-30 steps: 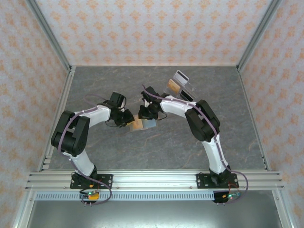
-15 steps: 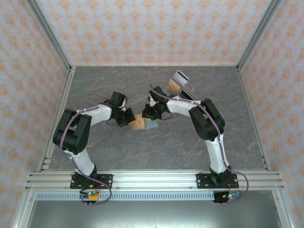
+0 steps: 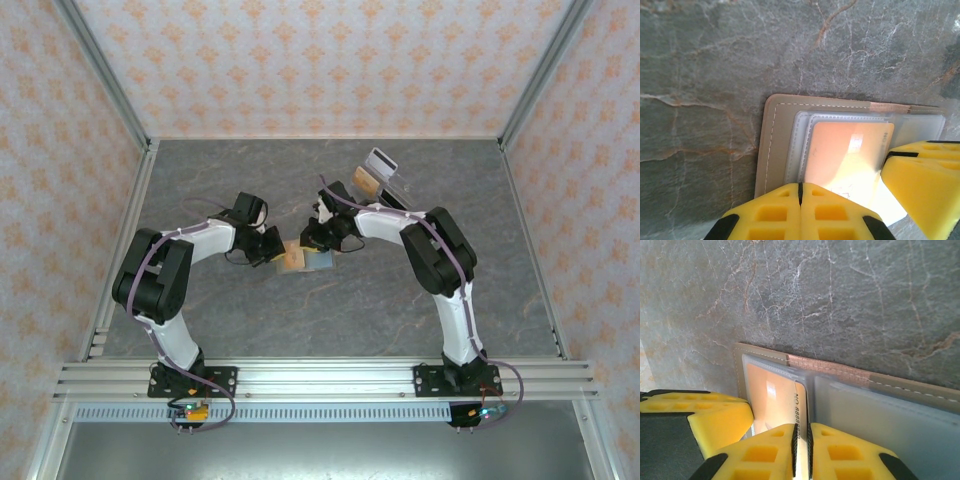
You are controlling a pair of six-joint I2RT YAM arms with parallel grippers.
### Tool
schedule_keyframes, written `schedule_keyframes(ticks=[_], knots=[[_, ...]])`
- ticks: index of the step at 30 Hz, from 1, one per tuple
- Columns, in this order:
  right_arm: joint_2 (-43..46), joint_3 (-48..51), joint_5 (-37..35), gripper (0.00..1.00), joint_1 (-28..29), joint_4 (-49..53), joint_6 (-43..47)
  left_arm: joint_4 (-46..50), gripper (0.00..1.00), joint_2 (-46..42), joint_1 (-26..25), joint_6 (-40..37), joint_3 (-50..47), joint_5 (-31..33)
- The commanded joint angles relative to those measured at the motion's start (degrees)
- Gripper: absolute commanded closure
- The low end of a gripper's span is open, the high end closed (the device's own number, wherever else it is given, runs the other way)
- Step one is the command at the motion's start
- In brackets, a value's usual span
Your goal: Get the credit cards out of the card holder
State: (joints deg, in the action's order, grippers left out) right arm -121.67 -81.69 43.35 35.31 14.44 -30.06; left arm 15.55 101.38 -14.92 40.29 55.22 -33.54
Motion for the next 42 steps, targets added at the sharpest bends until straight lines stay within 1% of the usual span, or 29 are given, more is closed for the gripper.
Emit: schedule_keyframes(ticks=[1,13,14,16,18,19,21,27,33,40,42], knots=[[-1.1,0.3,2.7,0.84,0.0,-1.9,-0.6,1.1,0.98,2.3,-0.4,-1.7,0.3,-0.1],[-1.8,0.0,6.0,0.83,0.2,-1.7,0.7,1.4,1.00,3.3,-0.3,-2.8,0.9,-0.8],[-1.9,-0.1,6.0,0.81,0.1,-1.4,1.0,1.4,1.00,3.4,-0.3,-2.8,0.9,-0.8],[-2.2,-1.3,3.7,0.77,0.4,1.9,2.7,1.3,1.00,3.6,-0.4,-2.9,0.9,-1.0],[-2.6,-3.2,-0.1,0.76,0.9,6.4,4.5,1.5,0.99,3.7,-0.4,-3.3,0.9,-1.2],[-2.8,-3.5,-1.1,0.76,0.9,7.1,4.7,1.6,0.99,3.8,-0.4,-3.3,0.9,-1.2],[-3.0,-3.3,-1.7,0.78,0.9,7.0,4.5,1.8,0.99,3.7,-0.4,-3.5,0.9,-0.7],[-3.0,-1.9,4.7,0.83,1.0,1.8,3.1,1.5,0.99,4.3,-0.4,-3.6,0.7,-1.4],[-2.1,-1.9,7.8,0.88,1.3,0.1,3.4,1.4,1.00,5.0,-0.5,-4.9,1.1,-3.6],[1.8,0.3,5.3,1.00,1.0,-1.2,3.1,3.7,1.00,3.2,-0.4,-5.7,2.0,-1.6],[3.1,1.5,4.4,1.00,0.5,-1.9,2.4,4.5,0.99,2.4,-0.2,-6.1,2.3,-1.4]])
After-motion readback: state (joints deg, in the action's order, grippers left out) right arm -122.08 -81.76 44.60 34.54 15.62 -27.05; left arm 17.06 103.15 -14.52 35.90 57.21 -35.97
